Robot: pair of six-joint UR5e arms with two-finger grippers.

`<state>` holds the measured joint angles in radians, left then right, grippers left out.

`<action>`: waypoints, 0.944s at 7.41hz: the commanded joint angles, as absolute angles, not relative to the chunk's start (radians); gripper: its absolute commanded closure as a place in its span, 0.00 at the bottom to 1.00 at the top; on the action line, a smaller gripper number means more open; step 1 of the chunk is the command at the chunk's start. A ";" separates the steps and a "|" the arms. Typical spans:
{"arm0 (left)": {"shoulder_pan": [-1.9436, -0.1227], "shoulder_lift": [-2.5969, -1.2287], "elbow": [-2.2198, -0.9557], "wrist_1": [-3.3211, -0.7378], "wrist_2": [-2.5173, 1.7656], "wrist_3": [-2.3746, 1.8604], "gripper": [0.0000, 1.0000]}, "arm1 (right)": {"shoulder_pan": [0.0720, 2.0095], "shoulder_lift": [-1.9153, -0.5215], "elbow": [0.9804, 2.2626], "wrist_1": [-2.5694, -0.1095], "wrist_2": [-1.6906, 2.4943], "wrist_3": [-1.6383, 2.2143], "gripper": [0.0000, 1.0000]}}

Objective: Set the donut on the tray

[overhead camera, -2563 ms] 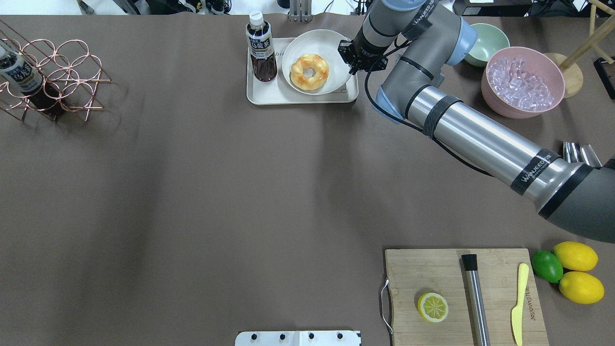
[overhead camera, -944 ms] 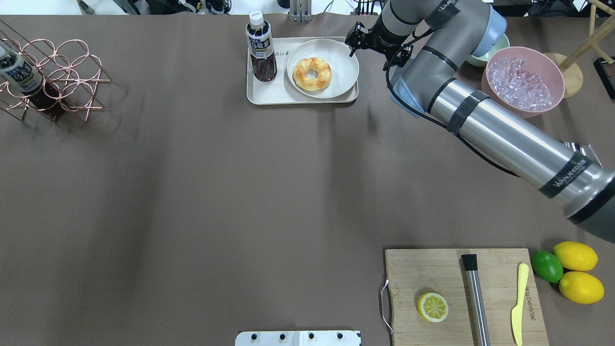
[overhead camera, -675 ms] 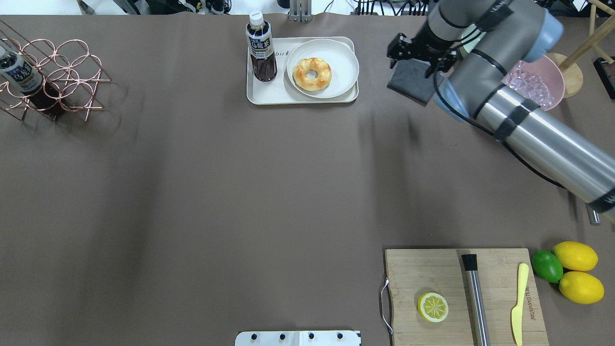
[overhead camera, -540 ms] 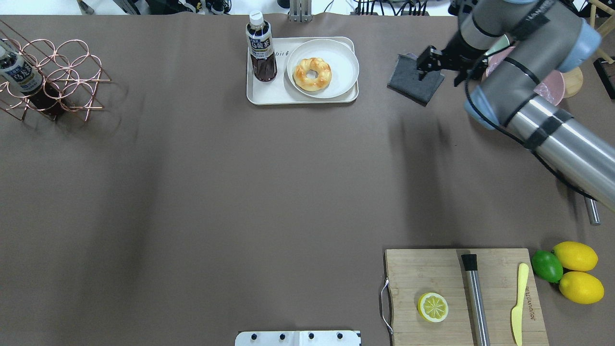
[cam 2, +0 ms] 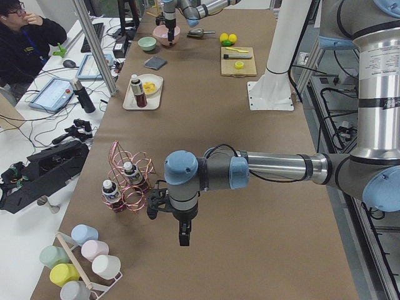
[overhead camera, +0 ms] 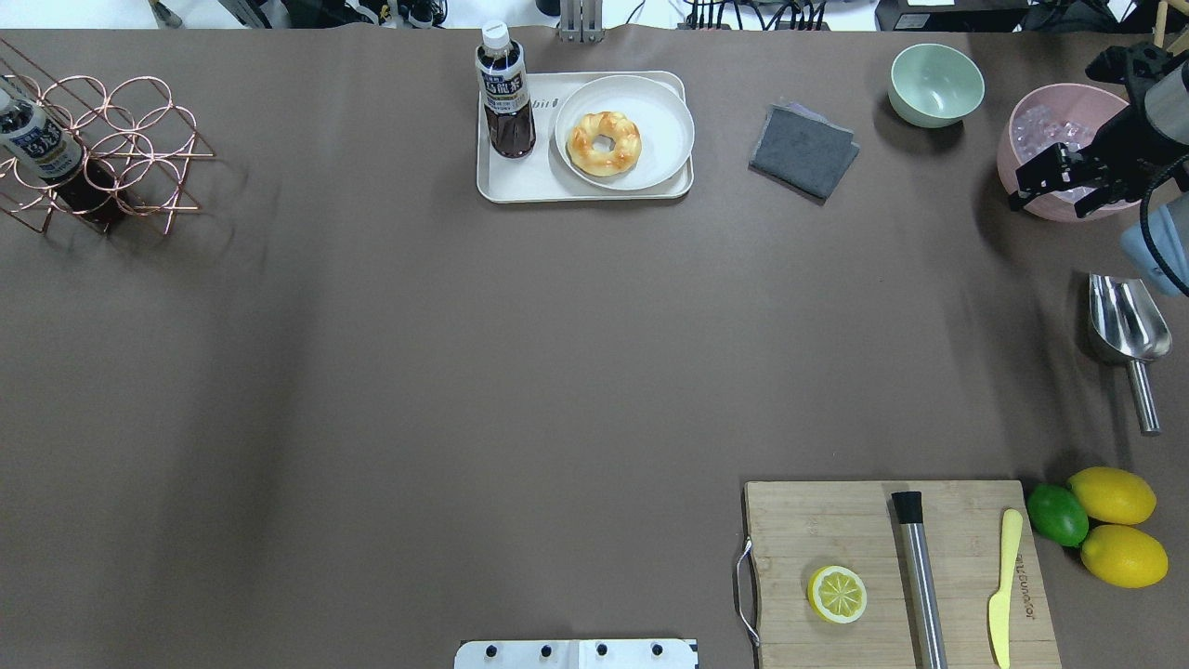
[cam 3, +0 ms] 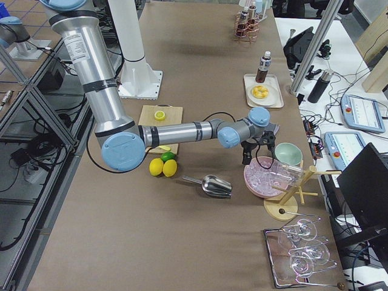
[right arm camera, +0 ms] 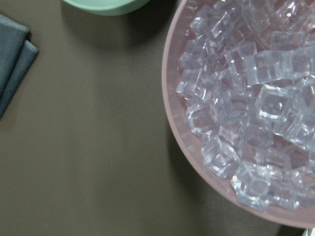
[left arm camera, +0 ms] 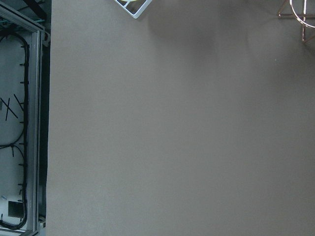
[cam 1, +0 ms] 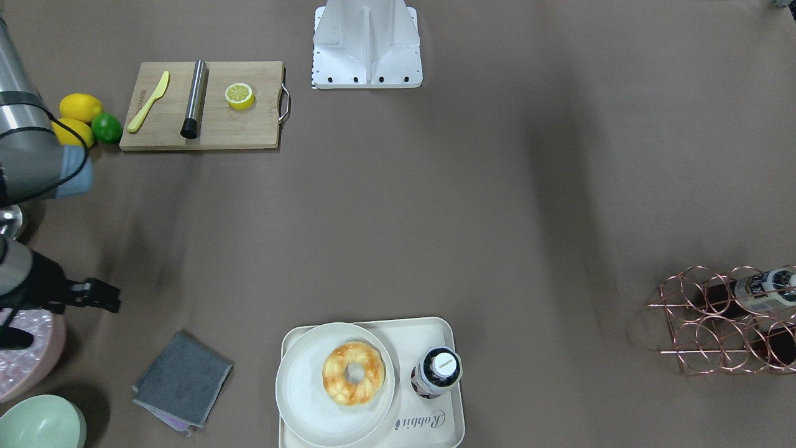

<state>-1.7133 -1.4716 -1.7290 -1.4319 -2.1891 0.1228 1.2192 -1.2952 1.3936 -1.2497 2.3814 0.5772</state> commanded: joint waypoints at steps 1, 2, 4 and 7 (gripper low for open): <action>-1.720 -1.477 -1.723 -1.416 -2.191 0.124 0.02 | 1.203 -1.316 1.552 -1.373 2.402 0.650 0.01; -1.720 -1.477 -1.721 -1.414 -2.191 0.124 0.02 | 1.207 -1.375 1.660 -1.417 2.408 0.666 0.01; -1.720 -1.476 -1.724 -1.414 -2.192 0.124 0.02 | 1.215 -1.582 1.843 -1.444 2.399 0.637 0.01; -1.720 -1.474 -1.723 -1.414 -2.191 0.124 0.02 | 1.327 -1.683 1.827 -1.500 2.347 0.332 0.01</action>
